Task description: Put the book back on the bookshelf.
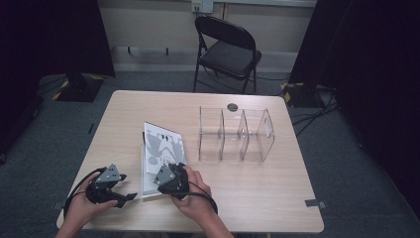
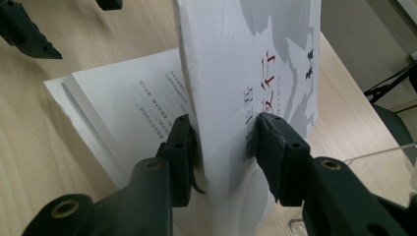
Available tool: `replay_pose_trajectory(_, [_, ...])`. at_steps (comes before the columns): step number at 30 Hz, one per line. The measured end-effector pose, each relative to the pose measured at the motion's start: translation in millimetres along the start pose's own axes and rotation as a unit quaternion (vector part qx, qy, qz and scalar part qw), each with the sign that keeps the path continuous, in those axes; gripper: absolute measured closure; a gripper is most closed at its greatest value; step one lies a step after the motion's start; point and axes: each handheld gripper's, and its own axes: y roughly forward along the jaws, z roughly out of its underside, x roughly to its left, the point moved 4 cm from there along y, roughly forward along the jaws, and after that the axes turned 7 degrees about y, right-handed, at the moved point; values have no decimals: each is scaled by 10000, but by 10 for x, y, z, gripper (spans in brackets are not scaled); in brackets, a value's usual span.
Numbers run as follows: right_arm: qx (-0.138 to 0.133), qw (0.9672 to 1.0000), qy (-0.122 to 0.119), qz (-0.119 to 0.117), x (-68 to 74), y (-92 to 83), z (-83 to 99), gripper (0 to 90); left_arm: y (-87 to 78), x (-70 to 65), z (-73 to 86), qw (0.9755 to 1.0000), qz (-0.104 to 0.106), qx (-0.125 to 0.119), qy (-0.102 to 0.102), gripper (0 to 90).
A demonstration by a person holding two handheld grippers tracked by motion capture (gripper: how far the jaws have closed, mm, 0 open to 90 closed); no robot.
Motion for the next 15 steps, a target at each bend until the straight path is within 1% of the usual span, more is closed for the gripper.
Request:
replay_pose_trajectory(4, [126,9999,106,-42,-67,-44,-36,610,43,-8,16,10000,7,68,-7,187])
replay_pose_trajectory(7, [141,9998,132,-54,-97,-62,-54,615,79,-31,7,10000,38,66,-53,183])
replay_pose_trajectory(8, [152,9998,130,-63,-107,-70,-64,617,77,-24,4,9999,33,129,32,182])
replay_pose_trajectory(9, [180,9997,129,-80,-119,-82,-73,618,90,-34,-5,9999,62,93,12,181])
replay_pose_trajectory(11, [215,9996,133,-105,-148,-112,-90,622,117,-54,-30,9999,34,59,-81,177])
replay_pose_trajectory(12, [215,9996,133,-105,-148,-112,-90,622,117,-54,-30,9999,34,59,-81,172])
replay_pose_trajectory(13, [235,9995,181,-148,-175,-131,-101,625,136,-64,-45,9999,33,48,-123,172])
replay_pose_trajectory(15, [237,9994,190,-136,-187,-139,-110,627,141,-57,-50,9999,-9,92,-103,167])
